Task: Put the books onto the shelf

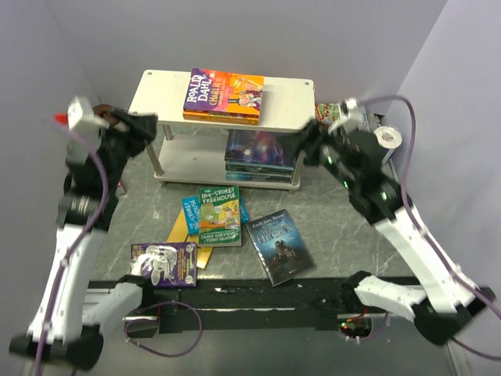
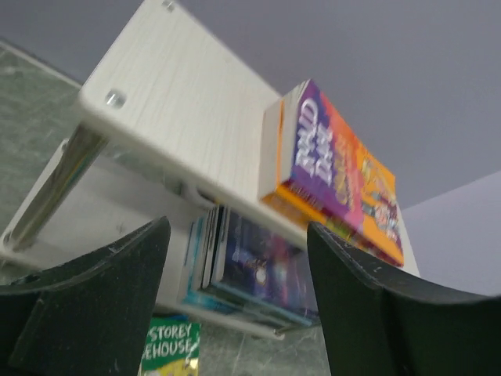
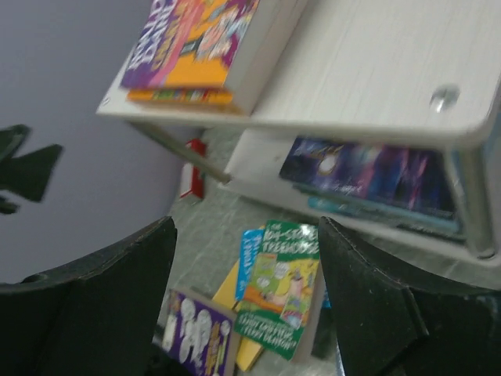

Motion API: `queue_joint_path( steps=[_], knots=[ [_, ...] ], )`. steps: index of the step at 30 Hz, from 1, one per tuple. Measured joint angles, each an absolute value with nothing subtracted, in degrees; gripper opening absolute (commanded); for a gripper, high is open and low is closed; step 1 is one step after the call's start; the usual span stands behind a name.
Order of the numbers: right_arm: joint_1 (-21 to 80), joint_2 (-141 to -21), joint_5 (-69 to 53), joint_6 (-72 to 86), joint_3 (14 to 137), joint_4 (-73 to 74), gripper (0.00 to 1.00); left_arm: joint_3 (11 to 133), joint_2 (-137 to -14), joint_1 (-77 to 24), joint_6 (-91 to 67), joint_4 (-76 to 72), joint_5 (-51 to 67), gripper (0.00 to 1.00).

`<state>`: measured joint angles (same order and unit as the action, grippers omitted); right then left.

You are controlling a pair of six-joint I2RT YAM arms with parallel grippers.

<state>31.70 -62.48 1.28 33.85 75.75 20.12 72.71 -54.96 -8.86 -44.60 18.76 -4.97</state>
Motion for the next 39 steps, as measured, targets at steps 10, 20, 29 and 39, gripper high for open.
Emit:
queue_joint_path(
  steps=[10,20,29,39],
  knots=[
    [43.7,-66.0,-6.1,38.9,46.3,3.2,0.75,30.9,-39.7,-9.1,-50.5,18.4,3.8,0.66],
    [47.2,-82.7,-15.7,47.2,39.5,-11.4,0.67,18.9,-36.3,-11.1,-54.6,13.1,13.9,0.69],
    [47.4,-91.0,-22.1,54.3,34.4,-20.4,0.72,16.0,-41.2,-14.9,-56.3,8.8,15.8,0.69],
    [47.9,-99.2,-29.1,62.7,29.3,-43.8,0.71,13.3,-42.8,-16.2,-57.8,5.7,17.5,0.67]
  ],
)
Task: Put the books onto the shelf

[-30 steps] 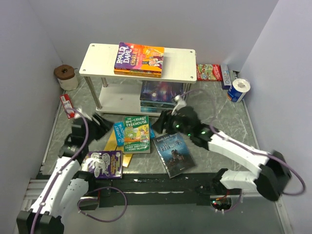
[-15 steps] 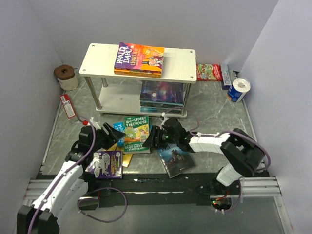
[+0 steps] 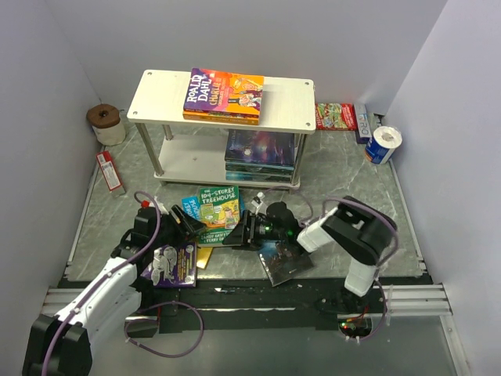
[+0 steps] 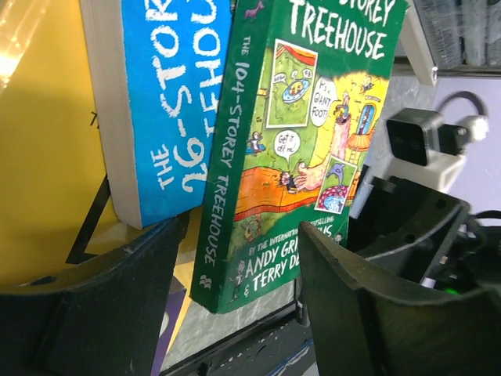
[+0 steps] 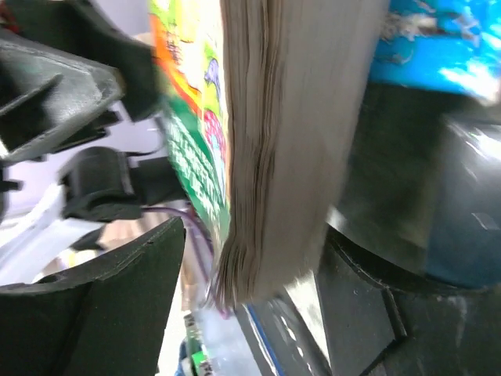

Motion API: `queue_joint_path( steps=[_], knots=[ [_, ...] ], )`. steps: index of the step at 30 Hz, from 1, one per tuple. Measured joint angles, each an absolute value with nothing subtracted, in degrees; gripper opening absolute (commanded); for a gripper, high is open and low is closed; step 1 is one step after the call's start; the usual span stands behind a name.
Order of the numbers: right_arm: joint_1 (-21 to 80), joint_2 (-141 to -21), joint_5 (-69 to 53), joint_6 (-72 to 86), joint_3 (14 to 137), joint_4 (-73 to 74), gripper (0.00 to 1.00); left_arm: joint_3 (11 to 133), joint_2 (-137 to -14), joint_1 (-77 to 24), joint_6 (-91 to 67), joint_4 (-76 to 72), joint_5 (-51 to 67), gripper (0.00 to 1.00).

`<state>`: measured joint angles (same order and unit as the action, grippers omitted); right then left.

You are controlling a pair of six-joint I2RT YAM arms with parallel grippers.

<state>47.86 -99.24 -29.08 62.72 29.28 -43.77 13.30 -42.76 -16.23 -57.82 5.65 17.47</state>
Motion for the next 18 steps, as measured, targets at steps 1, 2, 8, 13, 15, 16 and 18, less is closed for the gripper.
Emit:
queue_joint_path(
  steps=[1,2,8,13,15,16,18],
  knots=[
    [47.9,-101.2,-29.7,64.2,28.7,-48.8,0.7,13.3,-42.8,-16.2,-57.9,5.5,17.5,0.67],
    [47.9,-103.5,-30.4,66.1,28.1,-53.8,0.66,13.3,-42.8,-16.2,-57.9,5.3,17.6,0.67],
    [47.9,-113.0,-30.3,74.0,25.4,-72.7,0.13,13.3,-42.8,-16.3,-57.9,5.1,17.7,0.67],
    [47.8,-112.5,-29.8,75.3,23.0,-75.7,0.0,13.3,-42.7,-16.4,-57.9,5.2,17.6,0.66],
    [47.7,-109.3,-29.6,74.1,21.6,-73.2,0.0,13.3,-42.1,-16.4,-57.9,5.8,17.1,0.68],
    [47.7,-106.7,-29.7,73.4,21.2,-70.5,0.0,13.5,-41.6,-16.4,-57.9,6.7,16.6,0.69],
    [48.0,-99.7,-30.1,71.0,21.1,-62.6,0.0,14.1,-39.9,-16.5,-57.9,9.0,15.3,0.74]
  ],
)
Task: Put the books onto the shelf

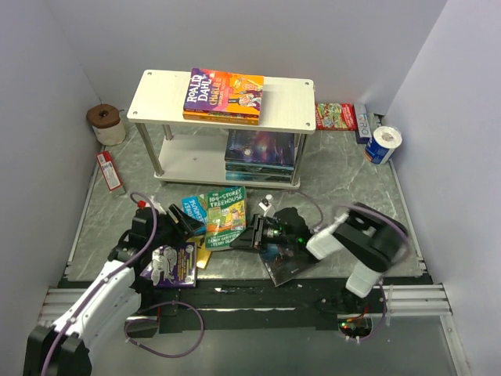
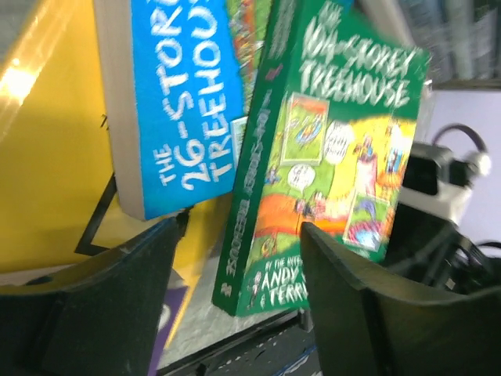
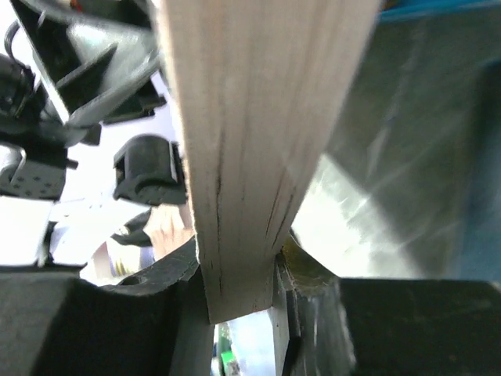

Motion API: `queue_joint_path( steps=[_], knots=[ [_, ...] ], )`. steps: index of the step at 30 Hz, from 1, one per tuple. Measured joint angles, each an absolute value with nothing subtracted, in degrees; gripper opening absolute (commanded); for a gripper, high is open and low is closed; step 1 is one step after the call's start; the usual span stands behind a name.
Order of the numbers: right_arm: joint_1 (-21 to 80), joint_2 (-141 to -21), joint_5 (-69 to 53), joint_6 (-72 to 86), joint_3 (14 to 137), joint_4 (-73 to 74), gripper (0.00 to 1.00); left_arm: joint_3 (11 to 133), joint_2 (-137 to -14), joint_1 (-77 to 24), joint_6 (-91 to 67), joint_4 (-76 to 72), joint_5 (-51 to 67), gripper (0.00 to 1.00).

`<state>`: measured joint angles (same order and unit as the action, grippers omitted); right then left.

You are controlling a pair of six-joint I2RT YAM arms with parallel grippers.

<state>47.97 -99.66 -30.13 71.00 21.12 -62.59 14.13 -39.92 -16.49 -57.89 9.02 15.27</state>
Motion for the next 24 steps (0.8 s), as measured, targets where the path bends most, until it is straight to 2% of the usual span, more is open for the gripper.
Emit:
queue_joint_path(
  steps=[3,6,11,16,19,24],
  knots=[
    [48.7,-88.7,-32.1,67.0,23.1,-48.3,0.0,16.2,-36.4,-16.5,-57.8,12.1,14.0,0.83],
    [49.8,-80.3,-36.1,63.1,26.5,-35.5,0.0,19.0,-32.9,-16.5,-57.6,12.9,14.3,0.87],
    [50.3,-70.5,-44.1,55.9,35.6,-14.9,0.0,21.6,-30.8,-16.5,-56.4,10.9,20.1,0.88],
    [49.7,-66.1,-48.3,47.2,46.2,2.9,0.0,21.6,-27.9,-16.5,-56.9,7.9,27.1,0.86],
    [47.9,-64.7,-52.2,43.9,48.8,8.6,0.0,21.7,-26.0,-16.5,-57.7,5.0,30.9,0.81],
    [45.5,-64.1,-58.2,39.5,51.1,15.4,0.0,21.7,-25.2,-16.5,-58.7,-1.0,37.9,0.77]
  ],
)
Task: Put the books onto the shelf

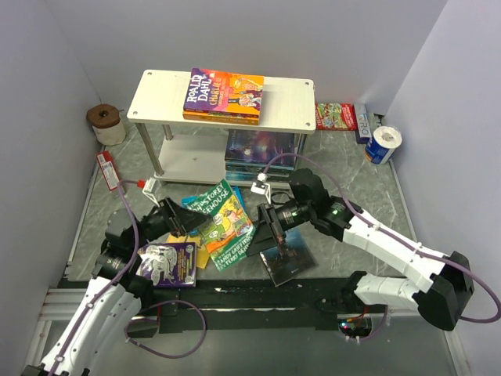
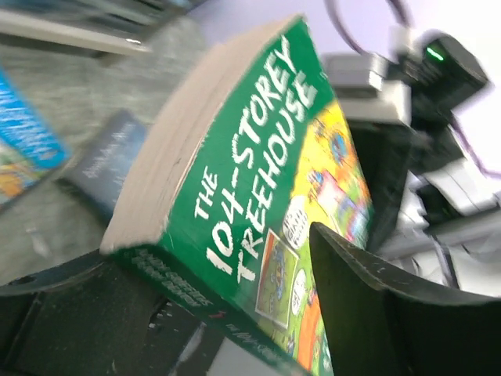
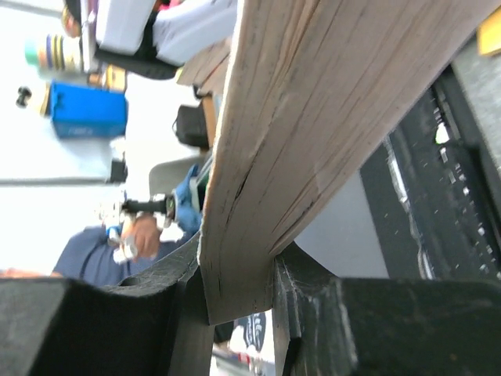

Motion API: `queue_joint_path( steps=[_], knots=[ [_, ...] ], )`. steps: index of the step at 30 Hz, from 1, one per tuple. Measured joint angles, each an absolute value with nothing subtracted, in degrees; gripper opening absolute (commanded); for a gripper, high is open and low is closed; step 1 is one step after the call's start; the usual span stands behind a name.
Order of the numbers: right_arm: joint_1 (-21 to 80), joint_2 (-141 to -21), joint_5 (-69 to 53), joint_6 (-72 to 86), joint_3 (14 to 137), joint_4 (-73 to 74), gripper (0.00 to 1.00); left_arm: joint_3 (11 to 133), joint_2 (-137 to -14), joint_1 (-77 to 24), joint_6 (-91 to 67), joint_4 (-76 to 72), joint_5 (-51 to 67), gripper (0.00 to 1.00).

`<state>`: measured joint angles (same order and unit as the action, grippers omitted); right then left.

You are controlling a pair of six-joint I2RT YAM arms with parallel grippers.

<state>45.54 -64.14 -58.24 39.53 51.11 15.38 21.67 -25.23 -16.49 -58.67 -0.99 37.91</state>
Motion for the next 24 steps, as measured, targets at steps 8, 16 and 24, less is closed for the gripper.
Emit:
queue_joint_path(
  steps=[8,16,24],
  knots=[
    [40.9,-61.5,-67.5,34.3,53.3,21.0,0.0,21.2,-28.6,-16.4,-67.4,-22.4,52.0,0.36],
    [40.3,-62.5,-67.3,23.7,60.6,34.0,0.39,21.1,-32.0,-16.5,-76.2,-36.9,57.5,0.01],
    [40.2,-61.7,-48.2,20.1,78.3,45.4,0.83,31.7,-31.4,-16.6,-74.3,-28.3,50.1,0.01]
  ],
)
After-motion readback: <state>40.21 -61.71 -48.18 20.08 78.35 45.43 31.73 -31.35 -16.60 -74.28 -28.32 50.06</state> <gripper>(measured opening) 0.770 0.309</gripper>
